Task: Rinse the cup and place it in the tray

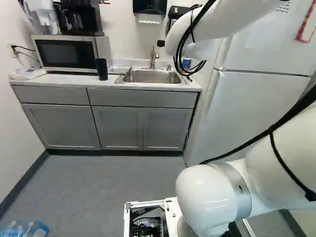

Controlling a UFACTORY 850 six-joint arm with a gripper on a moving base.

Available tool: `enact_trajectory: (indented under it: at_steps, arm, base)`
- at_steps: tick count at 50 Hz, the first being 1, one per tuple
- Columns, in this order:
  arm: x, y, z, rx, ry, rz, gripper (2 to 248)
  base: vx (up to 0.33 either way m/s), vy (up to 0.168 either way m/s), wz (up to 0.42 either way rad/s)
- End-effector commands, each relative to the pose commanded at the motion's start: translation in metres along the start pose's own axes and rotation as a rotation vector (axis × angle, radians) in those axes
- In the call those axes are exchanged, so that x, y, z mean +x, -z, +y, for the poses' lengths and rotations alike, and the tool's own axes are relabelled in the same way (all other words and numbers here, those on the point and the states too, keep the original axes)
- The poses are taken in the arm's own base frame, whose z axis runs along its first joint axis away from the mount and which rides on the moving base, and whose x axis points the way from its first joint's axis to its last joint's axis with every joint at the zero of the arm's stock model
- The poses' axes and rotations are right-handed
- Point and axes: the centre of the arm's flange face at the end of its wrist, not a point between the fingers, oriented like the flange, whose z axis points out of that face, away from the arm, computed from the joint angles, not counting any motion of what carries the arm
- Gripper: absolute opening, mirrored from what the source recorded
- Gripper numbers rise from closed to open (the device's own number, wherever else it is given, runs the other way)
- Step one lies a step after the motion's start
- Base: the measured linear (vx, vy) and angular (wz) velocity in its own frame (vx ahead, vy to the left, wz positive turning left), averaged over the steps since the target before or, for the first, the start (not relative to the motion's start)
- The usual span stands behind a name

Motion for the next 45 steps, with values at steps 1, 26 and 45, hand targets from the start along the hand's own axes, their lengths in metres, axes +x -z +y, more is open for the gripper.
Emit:
enact_trajectory:
  at_steps: [1, 26, 45]
  arm:
    - [0.0, 0.0, 0.0, 0.0, 0.0, 0.0, 247]
    - [0.0, 0.0, 0.0, 0.0, 0.0, 0.0, 247]
    - [0.0, 0.0, 0.0, 0.0, 0.0, 0.0, 247]
  base:
    - [0.014, -0.028, 0.02]
    - [0.09, -0.009, -0.008]
    - [0.114, -0.001, -0.01]
